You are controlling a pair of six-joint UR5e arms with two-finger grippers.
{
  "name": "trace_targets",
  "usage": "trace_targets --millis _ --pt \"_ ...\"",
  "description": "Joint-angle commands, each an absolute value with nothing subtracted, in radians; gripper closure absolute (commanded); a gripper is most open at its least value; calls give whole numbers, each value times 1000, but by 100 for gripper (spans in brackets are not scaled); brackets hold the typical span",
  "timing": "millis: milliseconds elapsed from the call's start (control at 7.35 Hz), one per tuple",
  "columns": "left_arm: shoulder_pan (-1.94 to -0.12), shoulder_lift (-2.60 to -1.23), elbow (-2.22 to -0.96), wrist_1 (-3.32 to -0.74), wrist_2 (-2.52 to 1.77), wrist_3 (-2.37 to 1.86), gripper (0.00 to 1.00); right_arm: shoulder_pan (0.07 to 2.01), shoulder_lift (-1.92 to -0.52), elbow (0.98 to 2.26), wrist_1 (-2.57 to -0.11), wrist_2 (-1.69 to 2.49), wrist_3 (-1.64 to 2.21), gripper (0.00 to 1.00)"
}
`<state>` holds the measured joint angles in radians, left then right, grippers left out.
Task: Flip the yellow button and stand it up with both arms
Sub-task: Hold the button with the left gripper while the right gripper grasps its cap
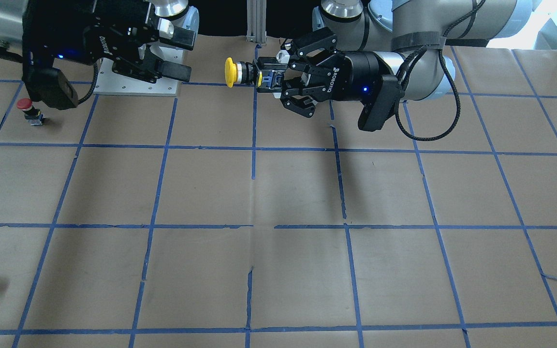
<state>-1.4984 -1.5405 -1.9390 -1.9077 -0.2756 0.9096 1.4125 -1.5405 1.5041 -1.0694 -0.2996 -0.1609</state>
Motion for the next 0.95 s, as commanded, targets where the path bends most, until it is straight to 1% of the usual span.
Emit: trace_targets --millis 0,408,544,680,816 --pt "-1500 -1542 -1939 -1899 -278 910 97 1471 -1520 1505 -1158 -290 -160 2" --pt "-1500 -1546 -1939 -1878 -276 910 97 1489 -1506 1508 -1152 -299 -160 4" --pt "-1500 -1546 -1939 -1878 -278 910 97 1500 -1508 1519 -1160 -299 -160 7" --pt "-1500 -1552 -1939 -1878 -278 910 97 1500 -1506 1520 -1175 -299 -161 14" --pt "-1500 -1555 -1939 -1872 -281 910 97 1500 -1505 1520 -1184 -299 -161 27"
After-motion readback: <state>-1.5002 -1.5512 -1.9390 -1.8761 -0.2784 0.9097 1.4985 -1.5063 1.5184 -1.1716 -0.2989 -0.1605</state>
